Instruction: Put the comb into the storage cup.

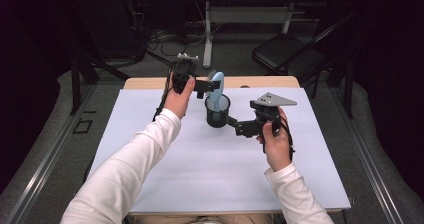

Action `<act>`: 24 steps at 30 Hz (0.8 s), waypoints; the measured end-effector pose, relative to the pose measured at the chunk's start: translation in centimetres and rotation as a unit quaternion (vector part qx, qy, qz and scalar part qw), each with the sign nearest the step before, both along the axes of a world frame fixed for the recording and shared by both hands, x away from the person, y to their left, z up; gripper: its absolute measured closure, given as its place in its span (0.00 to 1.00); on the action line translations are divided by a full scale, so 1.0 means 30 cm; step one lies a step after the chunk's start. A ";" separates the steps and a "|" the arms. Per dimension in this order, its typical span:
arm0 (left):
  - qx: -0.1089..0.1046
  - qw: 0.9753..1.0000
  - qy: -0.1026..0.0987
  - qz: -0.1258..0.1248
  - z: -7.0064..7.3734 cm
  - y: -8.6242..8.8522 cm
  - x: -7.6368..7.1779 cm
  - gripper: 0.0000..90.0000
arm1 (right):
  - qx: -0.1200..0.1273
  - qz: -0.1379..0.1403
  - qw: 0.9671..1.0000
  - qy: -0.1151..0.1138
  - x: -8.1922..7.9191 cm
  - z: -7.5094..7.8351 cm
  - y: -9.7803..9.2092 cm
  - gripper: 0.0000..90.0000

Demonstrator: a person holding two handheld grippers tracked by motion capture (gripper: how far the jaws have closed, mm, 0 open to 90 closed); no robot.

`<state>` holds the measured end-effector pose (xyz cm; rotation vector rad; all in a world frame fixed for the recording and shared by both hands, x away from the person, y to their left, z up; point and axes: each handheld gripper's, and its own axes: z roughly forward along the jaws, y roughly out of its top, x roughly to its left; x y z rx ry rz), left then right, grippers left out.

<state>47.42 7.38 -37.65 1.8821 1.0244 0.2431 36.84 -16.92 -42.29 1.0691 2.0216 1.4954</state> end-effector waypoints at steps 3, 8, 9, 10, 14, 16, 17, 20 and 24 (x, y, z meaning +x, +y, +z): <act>-0.001 1.000 -0.004 -0.007 0.004 0.010 -0.019 0.00 | -0.001 0.001 1.000 0.000 0.000 0.000 0.000 0.00; 0.005 1.000 -0.005 -0.012 0.007 0.048 -0.041 0.00 | 0.000 0.000 1.000 0.001 -0.001 0.000 -0.001 0.00; 0.006 1.000 -0.005 -0.012 0.007 0.057 -0.044 0.00 | 0.000 0.000 1.000 0.000 -0.001 0.000 -0.002 0.00; 0.007 1.000 -0.005 -0.012 0.007 0.066 -0.047 0.00 | 0.000 0.000 1.000 0.000 -0.001 0.001 -0.002 0.00; 0.010 1.000 -0.011 -0.007 0.009 0.113 -0.060 0.00 | 0.000 0.002 1.000 0.000 -0.002 0.000 0.000 0.00; 0.007 1.000 -0.010 -0.003 0.008 0.139 -0.067 0.00 | -0.001 0.003 1.000 0.000 -0.002 0.000 0.001 0.00; 0.006 1.000 -0.011 0.000 0.008 0.152 -0.072 0.00 | -0.001 0.003 1.000 0.000 -0.002 0.000 0.001 0.00; 0.002 1.000 -0.011 0.005 0.007 0.188 -0.088 0.00 | -0.001 0.003 1.000 0.001 -0.002 0.000 0.002 0.00; 0.004 1.000 -0.015 0.004 0.007 0.233 -0.112 0.00 | -0.001 0.003 1.000 0.001 -0.001 0.000 0.001 0.00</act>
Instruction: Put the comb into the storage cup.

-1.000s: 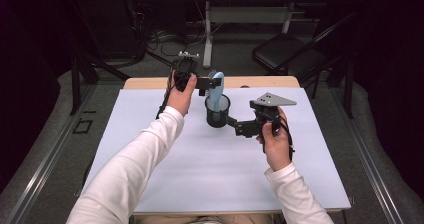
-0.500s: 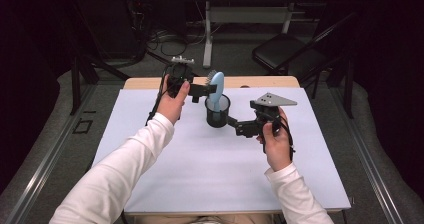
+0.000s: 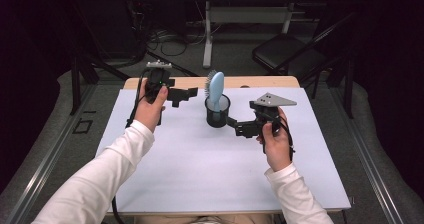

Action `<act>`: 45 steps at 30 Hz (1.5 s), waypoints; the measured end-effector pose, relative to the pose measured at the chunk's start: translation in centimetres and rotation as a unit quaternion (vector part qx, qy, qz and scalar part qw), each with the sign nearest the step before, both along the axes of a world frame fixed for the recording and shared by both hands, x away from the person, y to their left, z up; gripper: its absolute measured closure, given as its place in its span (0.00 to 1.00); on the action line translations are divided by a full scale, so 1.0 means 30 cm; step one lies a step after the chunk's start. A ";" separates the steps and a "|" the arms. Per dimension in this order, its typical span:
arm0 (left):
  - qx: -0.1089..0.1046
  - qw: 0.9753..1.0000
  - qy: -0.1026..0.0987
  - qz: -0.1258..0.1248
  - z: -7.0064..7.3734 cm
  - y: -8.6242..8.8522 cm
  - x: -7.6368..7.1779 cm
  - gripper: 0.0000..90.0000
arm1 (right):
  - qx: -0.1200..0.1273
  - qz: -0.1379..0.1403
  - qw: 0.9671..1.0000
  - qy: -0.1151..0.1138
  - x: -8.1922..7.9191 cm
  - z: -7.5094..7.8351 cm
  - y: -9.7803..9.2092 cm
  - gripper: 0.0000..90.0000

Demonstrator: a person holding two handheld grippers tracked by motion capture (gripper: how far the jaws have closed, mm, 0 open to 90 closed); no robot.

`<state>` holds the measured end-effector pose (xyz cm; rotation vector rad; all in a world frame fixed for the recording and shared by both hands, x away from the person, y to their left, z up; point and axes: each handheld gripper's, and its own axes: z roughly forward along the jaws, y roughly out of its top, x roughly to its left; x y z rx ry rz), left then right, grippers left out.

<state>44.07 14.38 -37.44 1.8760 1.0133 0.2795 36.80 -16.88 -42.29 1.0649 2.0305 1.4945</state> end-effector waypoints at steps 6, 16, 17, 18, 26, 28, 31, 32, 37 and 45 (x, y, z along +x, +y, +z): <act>0.022 1.000 -0.003 -0.007 -0.010 0.057 -0.037 0.00 | -0.004 -0.002 1.000 0.003 -0.002 0.006 -0.002 0.00; 0.021 1.000 -0.011 -0.008 -0.047 0.169 -0.096 0.00 | -0.031 -0.004 0.999 0.004 -0.025 0.017 0.001 0.00; 0.022 1.000 -0.009 -0.005 -0.054 0.179 -0.099 0.00 | -0.034 -0.004 0.999 0.004 -0.029 0.018 0.000 0.00; 0.021 1.000 -0.006 -0.003 -0.061 0.189 -0.103 0.00 | -0.037 -0.003 0.999 0.004 -0.030 0.017 -0.001 0.00; 0.026 0.999 -0.007 0.020 -0.115 0.251 -0.139 0.00 | -0.061 -0.023 0.998 0.022 -0.029 -0.023 -0.034 0.00; 0.025 0.999 -0.007 0.022 -0.129 0.262 -0.149 0.00 | -0.065 -0.030 0.997 0.025 -0.032 -0.035 -0.048 0.00; 0.031 0.999 -0.009 0.027 -0.153 0.274 -0.165 0.00 | -0.069 -0.037 0.996 0.031 -0.037 -0.053 -0.073 0.00; 0.032 0.999 -0.010 0.030 -0.163 0.278 -0.171 0.00 | -0.070 -0.040 0.996 0.035 -0.039 -0.059 -0.082 0.00; 0.010 0.999 -0.005 0.042 -0.220 0.309 -0.194 0.00 | -0.076 -0.055 0.994 0.050 -0.049 -0.109 -0.125 0.00; -0.013 0.998 0.015 0.056 -0.320 0.348 -0.206 0.00 | -0.085 -0.074 0.991 0.066 -0.075 -0.191 -0.172 0.00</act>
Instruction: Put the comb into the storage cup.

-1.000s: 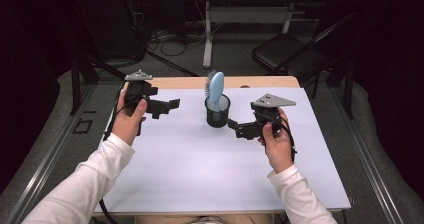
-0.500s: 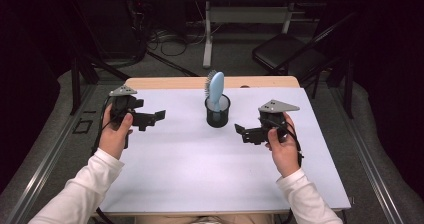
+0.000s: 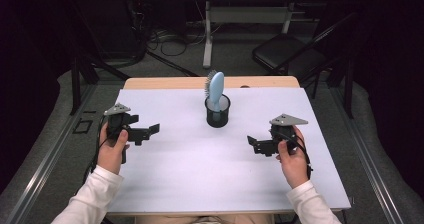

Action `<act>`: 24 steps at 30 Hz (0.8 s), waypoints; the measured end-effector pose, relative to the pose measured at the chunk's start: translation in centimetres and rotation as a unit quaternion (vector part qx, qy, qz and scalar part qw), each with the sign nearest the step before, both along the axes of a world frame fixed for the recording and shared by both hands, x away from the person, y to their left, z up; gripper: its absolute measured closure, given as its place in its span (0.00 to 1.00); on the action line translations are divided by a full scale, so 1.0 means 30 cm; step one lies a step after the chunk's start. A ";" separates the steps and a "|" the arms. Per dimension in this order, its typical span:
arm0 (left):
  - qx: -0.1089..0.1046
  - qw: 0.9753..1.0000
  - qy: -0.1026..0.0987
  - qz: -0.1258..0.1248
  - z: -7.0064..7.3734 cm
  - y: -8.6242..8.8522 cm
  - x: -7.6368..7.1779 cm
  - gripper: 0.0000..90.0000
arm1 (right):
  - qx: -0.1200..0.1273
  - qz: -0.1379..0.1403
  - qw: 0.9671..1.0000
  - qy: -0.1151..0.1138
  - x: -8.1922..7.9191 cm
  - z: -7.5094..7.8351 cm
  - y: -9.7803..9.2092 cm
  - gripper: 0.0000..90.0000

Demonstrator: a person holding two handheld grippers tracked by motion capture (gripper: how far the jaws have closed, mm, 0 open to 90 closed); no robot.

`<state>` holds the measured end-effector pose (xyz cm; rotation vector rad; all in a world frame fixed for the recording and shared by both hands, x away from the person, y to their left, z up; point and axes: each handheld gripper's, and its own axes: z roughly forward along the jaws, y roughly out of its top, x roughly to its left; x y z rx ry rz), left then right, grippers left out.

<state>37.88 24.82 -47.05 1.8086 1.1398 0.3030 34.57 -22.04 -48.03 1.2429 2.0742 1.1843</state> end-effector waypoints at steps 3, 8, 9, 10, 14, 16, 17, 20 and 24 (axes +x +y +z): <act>-0.004 1.000 0.003 0.008 -0.027 0.017 -0.002 0.00 | -0.002 -0.009 1.000 0.001 -0.009 -0.026 -0.012 0.00; 0.003 1.000 -0.006 0.014 -0.064 0.029 -0.011 0.00 | 0.000 -0.019 1.000 0.009 -0.014 -0.062 -0.026 0.00; 0.004 1.000 -0.007 0.015 -0.071 0.029 -0.013 0.00 | -0.001 -0.020 1.000 0.010 -0.015 -0.067 -0.028 0.00; 0.005 1.000 -0.009 0.017 -0.077 0.029 -0.016 0.00 | 0.002 -0.022 1.000 0.009 -0.017 -0.071 -0.029 0.00; 0.007 1.000 -0.011 0.015 -0.100 0.033 -0.023 0.00 | 0.005 -0.026 1.000 -0.002 -0.021 -0.080 -0.040 0.00; 0.010 1.000 -0.015 0.019 -0.111 0.033 -0.028 0.00 | 0.008 -0.031 0.999 -0.003 -0.023 -0.083 -0.047 0.00; 0.012 1.000 -0.016 0.018 -0.117 0.036 -0.029 0.00 | 0.011 -0.032 0.999 -0.004 -0.024 -0.086 -0.050 0.00; 0.006 1.000 -0.015 0.019 -0.130 0.042 -0.031 0.00 | 0.011 -0.037 0.999 -0.009 -0.029 -0.094 -0.056 0.00; 0.012 0.999 -0.033 0.017 -0.138 0.049 -0.042 0.00 | 0.011 -0.037 0.999 -0.011 -0.032 -0.106 -0.060 0.00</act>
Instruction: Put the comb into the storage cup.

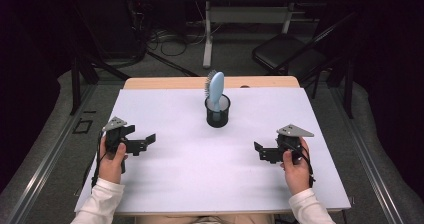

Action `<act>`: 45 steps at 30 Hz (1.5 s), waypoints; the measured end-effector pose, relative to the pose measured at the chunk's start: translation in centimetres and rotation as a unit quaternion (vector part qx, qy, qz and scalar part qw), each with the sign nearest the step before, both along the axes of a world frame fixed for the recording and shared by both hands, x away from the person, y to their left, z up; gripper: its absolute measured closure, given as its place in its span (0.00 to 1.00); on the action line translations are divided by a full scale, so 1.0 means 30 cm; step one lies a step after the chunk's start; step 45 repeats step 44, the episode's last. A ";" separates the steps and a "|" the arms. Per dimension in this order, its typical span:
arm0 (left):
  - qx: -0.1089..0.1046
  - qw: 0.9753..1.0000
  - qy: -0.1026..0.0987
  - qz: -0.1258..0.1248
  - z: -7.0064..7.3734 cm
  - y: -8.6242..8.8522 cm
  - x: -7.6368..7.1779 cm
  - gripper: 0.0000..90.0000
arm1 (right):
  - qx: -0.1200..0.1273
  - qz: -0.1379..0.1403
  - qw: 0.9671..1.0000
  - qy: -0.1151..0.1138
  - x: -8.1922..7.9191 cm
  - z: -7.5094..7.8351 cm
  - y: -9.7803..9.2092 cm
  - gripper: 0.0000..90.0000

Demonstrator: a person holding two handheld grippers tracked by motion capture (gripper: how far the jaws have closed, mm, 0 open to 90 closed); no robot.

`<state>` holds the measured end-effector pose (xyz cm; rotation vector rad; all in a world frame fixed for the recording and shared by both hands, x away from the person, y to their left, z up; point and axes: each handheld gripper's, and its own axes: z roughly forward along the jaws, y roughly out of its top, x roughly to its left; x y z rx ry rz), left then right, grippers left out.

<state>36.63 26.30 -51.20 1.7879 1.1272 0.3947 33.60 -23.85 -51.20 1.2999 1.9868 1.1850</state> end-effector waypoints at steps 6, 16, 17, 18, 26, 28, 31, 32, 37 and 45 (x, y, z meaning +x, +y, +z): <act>-0.007 1.000 -0.007 -0.004 -0.016 0.011 -0.011 0.00 | 0.005 -0.013 1.000 -0.004 -0.003 -0.017 -0.018 0.00; -0.007 1.000 -0.006 -0.003 -0.042 0.023 -0.009 0.01 | 0.009 -0.024 1.000 0.000 -0.002 -0.045 -0.034 0.00; -0.009 1.000 -0.008 -0.004 -0.046 0.024 -0.007 0.01 | 0.007 -0.025 1.000 -0.002 -0.002 -0.047 -0.035 0.00; -0.008 1.000 -0.007 -0.002 -0.048 0.025 -0.006 0.01 | 0.006 -0.024 1.000 -0.002 -0.002 -0.049 -0.034 0.00; 0.000 1.000 -0.004 0.001 -0.065 0.022 -0.001 0.01 | 0.006 -0.030 1.000 0.002 0.001 -0.066 -0.034 0.00; 0.002 1.000 -0.003 0.000 -0.068 0.020 -0.001 0.01 | 0.005 -0.031 1.000 0.001 0.003 -0.068 -0.038 0.00; 0.004 1.000 -0.002 -0.001 -0.070 0.017 -0.002 0.01 | 0.006 -0.033 0.999 0.004 0.003 -0.070 -0.041 0.00; 0.005 1.000 -0.002 -0.001 -0.070 0.017 -0.002 0.01 | 0.005 -0.032 0.999 0.005 0.004 -0.071 -0.041 0.00; 0.002 1.000 -0.001 0.002 -0.071 0.019 -0.001 0.01 | 0.004 -0.031 0.999 0.005 0.003 -0.072 -0.037 0.00; 0.004 1.000 -0.001 0.003 -0.073 0.019 0.001 0.01 | 0.002 -0.034 0.999 0.004 0.004 -0.073 -0.038 0.00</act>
